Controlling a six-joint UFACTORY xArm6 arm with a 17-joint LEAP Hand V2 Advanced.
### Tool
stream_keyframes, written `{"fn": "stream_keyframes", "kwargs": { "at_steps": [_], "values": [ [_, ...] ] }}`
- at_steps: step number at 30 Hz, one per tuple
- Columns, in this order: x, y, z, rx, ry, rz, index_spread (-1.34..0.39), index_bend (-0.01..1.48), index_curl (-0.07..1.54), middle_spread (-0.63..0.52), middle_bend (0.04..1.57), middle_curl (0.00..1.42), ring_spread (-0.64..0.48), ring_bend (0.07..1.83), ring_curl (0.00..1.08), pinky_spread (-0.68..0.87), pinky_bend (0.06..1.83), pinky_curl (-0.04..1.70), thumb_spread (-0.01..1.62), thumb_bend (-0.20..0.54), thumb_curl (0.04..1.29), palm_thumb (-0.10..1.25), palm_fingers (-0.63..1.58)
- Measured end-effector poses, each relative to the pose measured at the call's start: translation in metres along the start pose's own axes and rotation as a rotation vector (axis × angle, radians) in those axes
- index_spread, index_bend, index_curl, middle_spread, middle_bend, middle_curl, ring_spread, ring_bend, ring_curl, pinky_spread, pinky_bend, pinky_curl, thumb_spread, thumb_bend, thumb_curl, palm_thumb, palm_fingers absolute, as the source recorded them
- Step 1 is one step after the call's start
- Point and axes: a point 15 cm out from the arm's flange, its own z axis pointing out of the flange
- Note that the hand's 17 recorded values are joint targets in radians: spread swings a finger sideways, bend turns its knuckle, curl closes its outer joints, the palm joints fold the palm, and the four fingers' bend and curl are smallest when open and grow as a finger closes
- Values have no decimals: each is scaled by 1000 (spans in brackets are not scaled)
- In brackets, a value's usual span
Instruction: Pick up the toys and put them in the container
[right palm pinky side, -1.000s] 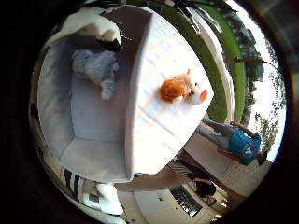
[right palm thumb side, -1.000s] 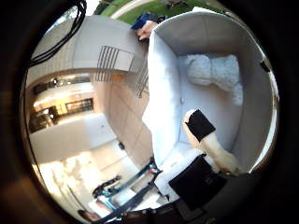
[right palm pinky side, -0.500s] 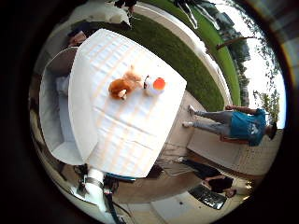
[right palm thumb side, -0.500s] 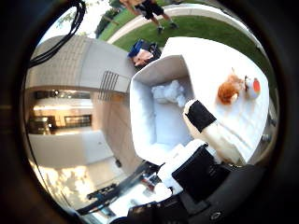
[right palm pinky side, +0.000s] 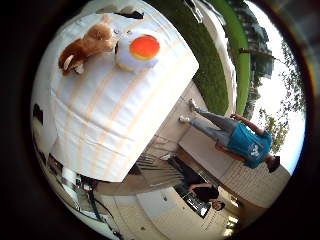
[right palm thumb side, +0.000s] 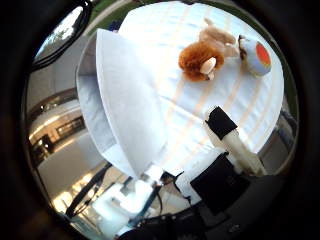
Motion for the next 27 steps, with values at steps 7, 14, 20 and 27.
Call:
{"fn": "stream_keyframes", "kwargs": {
  "at_steps": [7,14,20,27],
  "values": [
    [-8,-38,34,-82,57,-48,-379,171,269,11,171,326,236,339,306,361,436,259,1092,-26,433,813,18],
    [-14,-63,63,-124,126,-58,-336,205,281,5,173,321,235,307,303,357,405,250,1086,-26,432,820,50],
    [-18,-69,66,-120,139,-50,-287,287,319,-88,337,382,191,420,322,352,287,189,1074,-25,434,838,598],
    [-14,-64,52,-64,86,-18,-444,132,233,-192,720,602,59,1039,578,296,439,240,1057,-22,441,878,900]
  ]
}}
